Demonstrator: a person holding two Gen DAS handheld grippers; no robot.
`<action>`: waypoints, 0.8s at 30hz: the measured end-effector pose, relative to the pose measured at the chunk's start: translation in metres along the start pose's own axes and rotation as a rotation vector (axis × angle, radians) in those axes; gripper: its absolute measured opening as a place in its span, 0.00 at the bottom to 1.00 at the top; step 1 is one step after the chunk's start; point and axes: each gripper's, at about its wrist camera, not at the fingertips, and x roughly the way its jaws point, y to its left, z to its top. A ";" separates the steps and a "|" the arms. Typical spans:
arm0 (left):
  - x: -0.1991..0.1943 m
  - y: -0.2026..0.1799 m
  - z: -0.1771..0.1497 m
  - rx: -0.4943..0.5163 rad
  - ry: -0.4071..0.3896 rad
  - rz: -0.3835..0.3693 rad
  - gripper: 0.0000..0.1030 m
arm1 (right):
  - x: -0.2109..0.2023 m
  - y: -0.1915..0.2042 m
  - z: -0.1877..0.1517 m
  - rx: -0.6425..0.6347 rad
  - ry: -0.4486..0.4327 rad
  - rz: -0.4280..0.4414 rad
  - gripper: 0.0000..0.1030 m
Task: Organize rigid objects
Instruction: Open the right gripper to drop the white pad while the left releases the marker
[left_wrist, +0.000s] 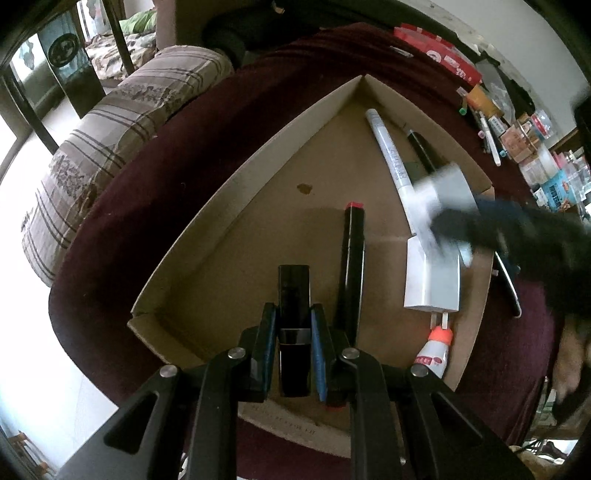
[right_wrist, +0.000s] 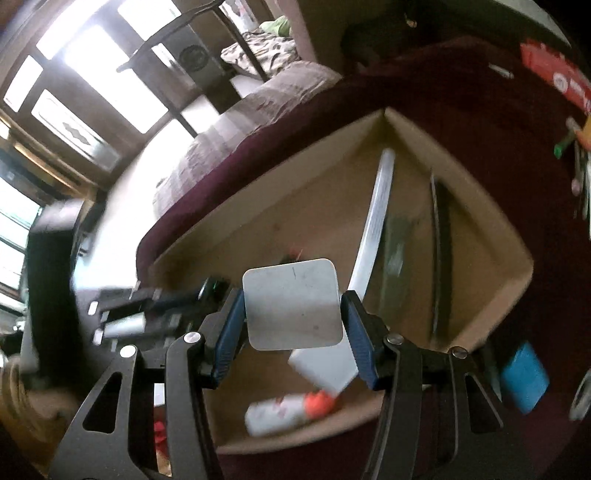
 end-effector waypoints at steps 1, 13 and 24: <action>0.001 -0.001 0.002 0.003 -0.001 0.000 0.16 | 0.004 -0.003 0.009 -0.001 -0.001 -0.009 0.52; 0.011 0.001 0.012 -0.010 -0.003 0.021 0.16 | 0.059 -0.006 0.076 -0.012 0.039 -0.062 0.53; 0.014 -0.002 0.016 -0.017 -0.007 0.030 0.16 | 0.070 -0.007 0.070 -0.050 0.063 -0.100 0.53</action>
